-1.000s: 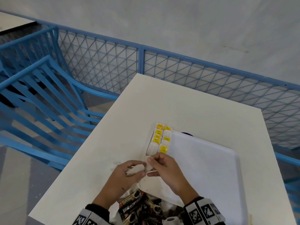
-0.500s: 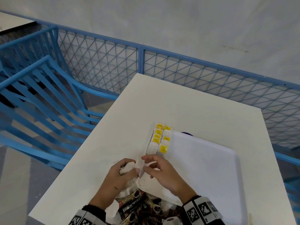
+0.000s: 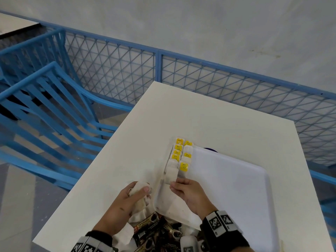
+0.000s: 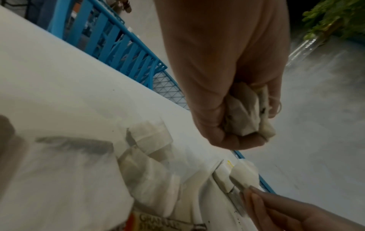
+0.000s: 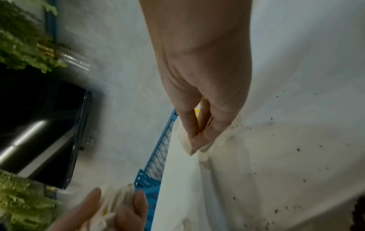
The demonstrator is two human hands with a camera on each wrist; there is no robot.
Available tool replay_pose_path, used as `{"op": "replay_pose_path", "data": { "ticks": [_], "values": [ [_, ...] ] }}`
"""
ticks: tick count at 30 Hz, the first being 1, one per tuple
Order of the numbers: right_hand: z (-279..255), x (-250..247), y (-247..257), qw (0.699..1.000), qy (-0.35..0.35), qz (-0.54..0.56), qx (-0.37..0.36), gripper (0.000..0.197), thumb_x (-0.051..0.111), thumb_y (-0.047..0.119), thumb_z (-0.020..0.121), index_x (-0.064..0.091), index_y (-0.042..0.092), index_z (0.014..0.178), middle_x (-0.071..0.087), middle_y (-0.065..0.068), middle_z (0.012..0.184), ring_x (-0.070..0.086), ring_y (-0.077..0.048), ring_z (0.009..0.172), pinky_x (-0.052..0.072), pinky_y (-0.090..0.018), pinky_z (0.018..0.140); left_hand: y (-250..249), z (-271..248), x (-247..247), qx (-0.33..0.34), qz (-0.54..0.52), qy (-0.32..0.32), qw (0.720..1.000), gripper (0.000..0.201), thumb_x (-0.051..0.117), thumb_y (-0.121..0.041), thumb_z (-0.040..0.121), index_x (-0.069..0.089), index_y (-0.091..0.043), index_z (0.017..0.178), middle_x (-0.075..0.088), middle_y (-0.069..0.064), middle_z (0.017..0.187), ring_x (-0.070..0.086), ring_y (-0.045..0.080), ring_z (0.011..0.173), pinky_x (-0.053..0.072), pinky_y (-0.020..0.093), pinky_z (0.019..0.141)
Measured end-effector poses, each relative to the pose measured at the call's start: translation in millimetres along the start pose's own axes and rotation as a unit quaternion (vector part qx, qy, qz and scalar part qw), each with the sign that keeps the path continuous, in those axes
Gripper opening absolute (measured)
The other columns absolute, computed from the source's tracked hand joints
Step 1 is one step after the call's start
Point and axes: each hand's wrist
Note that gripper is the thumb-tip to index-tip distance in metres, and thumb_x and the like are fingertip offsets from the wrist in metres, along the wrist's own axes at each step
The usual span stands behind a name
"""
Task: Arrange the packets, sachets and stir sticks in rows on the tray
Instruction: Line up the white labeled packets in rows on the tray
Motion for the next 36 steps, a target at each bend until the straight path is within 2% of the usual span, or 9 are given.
{"op": "replay_pose_path", "data": {
  "ticks": [4,12,18,21,25,28,30,33,36],
  "values": [
    [13.8,8.0,0.5,0.997,-0.063,-0.041,-0.017,0.010,0.065,-0.009,0.079,0.059,-0.002,0.077,0.060,-0.017,0.077,0.060,-0.023,0.063,0.057,-0.021,0.056,4.7,4.6,-4.0,-0.044,-0.046,-0.009,0.998,0.076,0.082,-0.033,0.054,0.057,-0.004,0.120,0.069,0.013,0.099,0.066,0.019,0.082,0.048,0.032,0.077],
    [29.1,17.5,-5.4,0.975,-0.124,-0.172,-0.058,0.030,0.073,0.003,0.074,0.044,0.010,0.079,0.056,-0.010,0.079,0.058,-0.019,0.048,0.053,-0.025,0.049,1.7,7.2,-7.3,-0.045,-0.077,0.010,0.996,0.060,0.085,-0.032,0.054,0.063,-0.005,0.104,0.065,0.016,0.094,0.061,0.020,0.071,0.048,0.033,0.074],
    [25.0,14.4,-8.4,0.959,-0.128,-0.245,-0.067,0.024,0.066,0.008,0.080,0.041,0.012,0.080,0.059,-0.015,0.083,0.052,-0.016,0.048,0.046,-0.020,0.043,-1.6,10.0,-1.9,-0.037,-0.110,0.033,0.993,0.059,0.078,-0.022,0.054,0.062,-0.001,0.106,0.065,0.019,0.095,0.064,0.022,0.075,0.056,0.031,0.068],
    [15.6,18.0,-5.7,0.940,-0.092,-0.312,-0.105,0.020,0.064,0.019,0.084,0.046,0.011,0.080,0.060,-0.006,0.073,0.050,-0.011,0.051,0.040,-0.014,0.044,-1.6,12.9,-1.1,-0.036,-0.099,0.034,0.994,0.050,0.075,-0.017,0.059,0.062,-0.001,0.105,0.067,0.018,0.092,0.065,0.021,0.075,0.057,0.033,0.070],
    [-8.1,29.9,4.4,0.939,0.052,-0.308,-0.146,0.024,0.057,0.034,0.090,0.059,0.011,0.083,0.061,0.003,0.068,0.048,-0.006,0.050,0.040,-0.012,0.052,-0.6,12.8,4.8,-0.046,-0.083,0.025,0.995,0.036,0.067,-0.008,0.080,0.058,0.003,0.113,0.068,0.016,0.090,0.066,0.020,0.073,0.057,0.030,0.065],
    [-25.1,33.7,8.6,0.924,0.133,-0.315,-0.170,0.005,0.062,0.031,0.087,0.065,0.029,0.084,0.059,0.013,0.070,0.048,0.002,0.057,0.040,-0.011,0.059,1.9,13.6,5.0,-0.053,-0.048,0.023,0.997,0.051,0.072,-0.022,0.078,0.055,-0.005,0.123,0.069,0.014,0.107,0.068,0.022,0.092,0.056,0.035,0.079],
    [-28.7,32.4,8.0,0.909,0.146,-0.342,-0.188,0.006,0.067,0.029,0.083,0.065,0.034,0.084,0.058,0.013,0.072,0.048,0.001,0.063,0.040,-0.011,0.063,2.4,13.1,6.0,-0.065,-0.024,0.027,0.997,0.062,0.078,-0.031,0.073,0.053,-0.012,0.126,0.066,0.011,0.117,0.064,0.024,0.106,0.053,0.040,0.089],
    [-29.7,27.6,9.3,0.911,0.112,-0.342,-0.201,0.006,0.072,0.026,0.080,0.067,0.029,0.082,0.057,0.005,0.077,0.047,-0.002,0.066,0.040,-0.010,0.063,-0.9,8.4,12.5,-0.056,-0.002,0.039,0.998,0.033,0.072,-0.020,0.079,0.061,-0.006,0.107,0.066,0.017,0.097,0.064,0.023,0.084,0.053,0.031,0.071],
    [-32.8,22.0,11.8,0.926,0.100,-0.305,-0.197,0.006,0.072,0.022,0.080,0.067,0.027,0.079,0.047,0.006,0.068,0.042,-0.002,0.060,0.037,-0.010,0.060,-4.7,3.9,17.0,-0.042,0.005,0.049,0.998,0.046,0.078,-0.024,0.071,0.060,0.001,0.106,0.065,0.021,0.093,0.063,0.025,0.079,0.050,0.035,0.075]
  ]
}}
Point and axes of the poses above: each hand's wrist, its own z-axis towards the middle knuckle, its own x-axis out of the palm, y = z × x
